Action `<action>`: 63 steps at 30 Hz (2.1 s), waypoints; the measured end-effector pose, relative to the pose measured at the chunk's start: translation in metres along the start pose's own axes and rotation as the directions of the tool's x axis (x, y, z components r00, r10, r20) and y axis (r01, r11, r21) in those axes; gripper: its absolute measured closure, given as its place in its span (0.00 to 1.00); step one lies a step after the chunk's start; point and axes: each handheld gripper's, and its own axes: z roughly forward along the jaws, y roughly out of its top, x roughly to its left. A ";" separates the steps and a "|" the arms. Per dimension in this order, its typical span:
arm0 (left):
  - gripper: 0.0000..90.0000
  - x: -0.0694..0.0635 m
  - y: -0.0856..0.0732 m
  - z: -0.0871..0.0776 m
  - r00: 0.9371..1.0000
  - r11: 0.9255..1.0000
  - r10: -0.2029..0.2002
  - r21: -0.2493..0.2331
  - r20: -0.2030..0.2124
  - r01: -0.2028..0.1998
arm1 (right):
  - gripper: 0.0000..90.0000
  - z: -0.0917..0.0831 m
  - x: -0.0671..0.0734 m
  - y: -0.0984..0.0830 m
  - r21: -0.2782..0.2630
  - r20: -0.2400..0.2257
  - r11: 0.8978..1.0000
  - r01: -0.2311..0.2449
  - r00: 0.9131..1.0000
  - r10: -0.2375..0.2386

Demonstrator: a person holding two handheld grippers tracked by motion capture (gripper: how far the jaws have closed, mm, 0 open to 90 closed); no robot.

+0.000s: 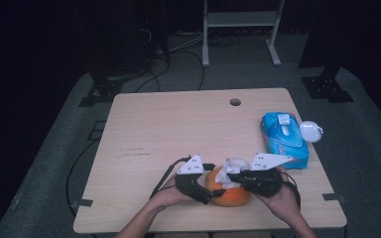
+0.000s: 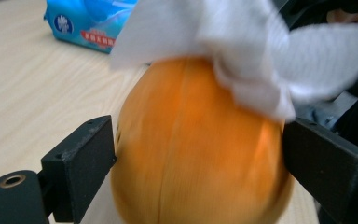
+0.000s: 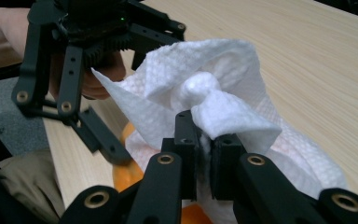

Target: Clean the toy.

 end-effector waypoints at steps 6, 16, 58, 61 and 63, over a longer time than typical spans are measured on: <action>0.31 -0.010 0.005 0.001 0.999 0.999 0.038 -0.004 -0.035 -0.038 | 0.92 -0.005 0.003 0.004 -0.008 0.039 1.000 0.020 0.999 -0.020; 0.30 -0.020 0.006 0.004 0.993 0.993 0.117 0.013 -0.034 -0.116 | 0.92 0.000 0.012 0.009 0.002 0.051 0.998 0.056 0.997 -0.056; 0.34 0.008 -0.009 -0.009 0.999 0.999 0.052 0.014 0.001 -0.052 | 0.92 -0.011 -0.017 -0.011 -0.037 0.043 0.996 -0.079 0.996 0.080; 0.35 0.011 -0.010 -0.013 0.999 0.999 0.041 0.014 -0.010 -0.041 | 0.92 -0.015 -0.027 -0.018 -0.031 0.069 0.995 -0.100 0.992 0.102; 0.35 0.011 -0.011 -0.012 0.999 0.999 0.040 0.011 -0.010 -0.040 | 0.92 -0.017 -0.030 -0.020 -0.034 0.068 0.992 -0.118 0.990 0.120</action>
